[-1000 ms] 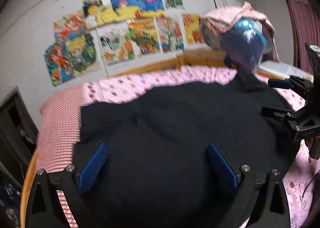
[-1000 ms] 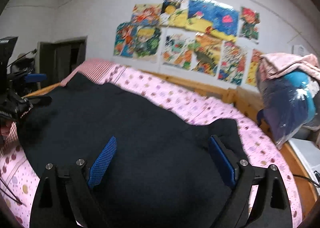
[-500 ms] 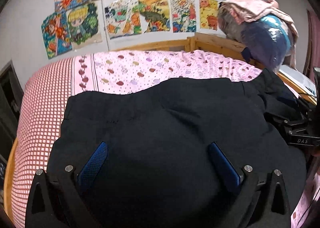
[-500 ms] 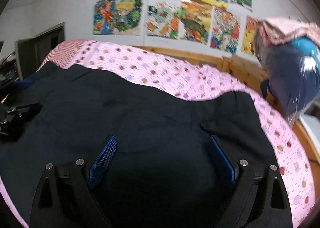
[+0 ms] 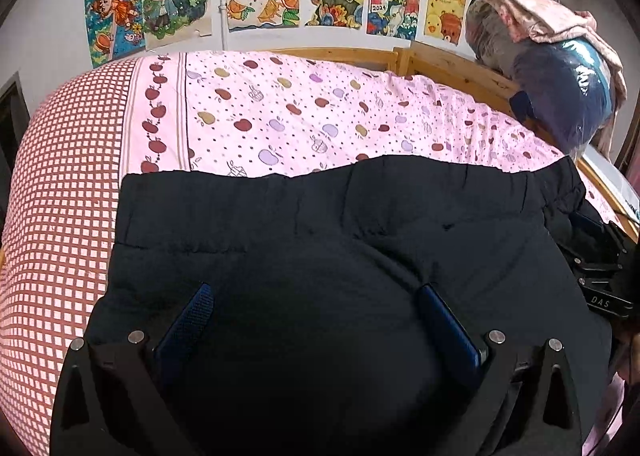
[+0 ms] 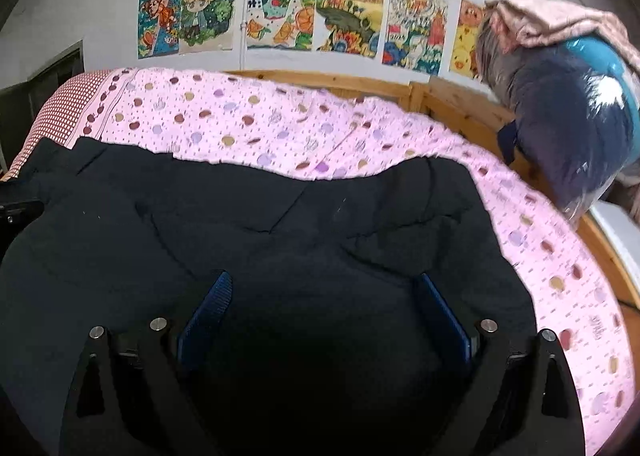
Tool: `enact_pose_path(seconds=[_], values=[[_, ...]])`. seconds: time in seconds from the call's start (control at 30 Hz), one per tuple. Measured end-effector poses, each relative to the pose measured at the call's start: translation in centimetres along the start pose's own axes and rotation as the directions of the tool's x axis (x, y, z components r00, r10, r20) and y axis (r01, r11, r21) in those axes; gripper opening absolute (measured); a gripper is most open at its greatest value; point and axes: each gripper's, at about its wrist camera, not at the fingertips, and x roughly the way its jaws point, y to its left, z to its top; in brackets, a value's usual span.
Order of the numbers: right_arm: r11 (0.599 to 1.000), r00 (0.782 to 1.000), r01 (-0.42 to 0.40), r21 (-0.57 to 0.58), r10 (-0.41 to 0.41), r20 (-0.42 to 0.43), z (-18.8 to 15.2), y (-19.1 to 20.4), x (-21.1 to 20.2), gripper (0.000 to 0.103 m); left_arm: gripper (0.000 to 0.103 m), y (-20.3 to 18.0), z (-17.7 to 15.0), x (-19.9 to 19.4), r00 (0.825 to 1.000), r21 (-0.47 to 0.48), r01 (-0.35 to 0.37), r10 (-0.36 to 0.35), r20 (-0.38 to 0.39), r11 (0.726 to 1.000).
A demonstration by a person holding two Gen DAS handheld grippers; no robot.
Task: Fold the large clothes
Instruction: 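Move both open grippers over the black jacket to its folded edge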
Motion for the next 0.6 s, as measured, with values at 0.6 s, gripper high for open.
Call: enact_pose_path(seconds=[0.6], values=[[0.994, 0.996, -0.081, 0.075, 0.083, -0.013, -2.1, -0.7, 2.6, 0.1, 0.103, 0.2, -1.2, 1.2, 1.0, -0.022, 0.023, -0.023, 0.002, 1.0]])
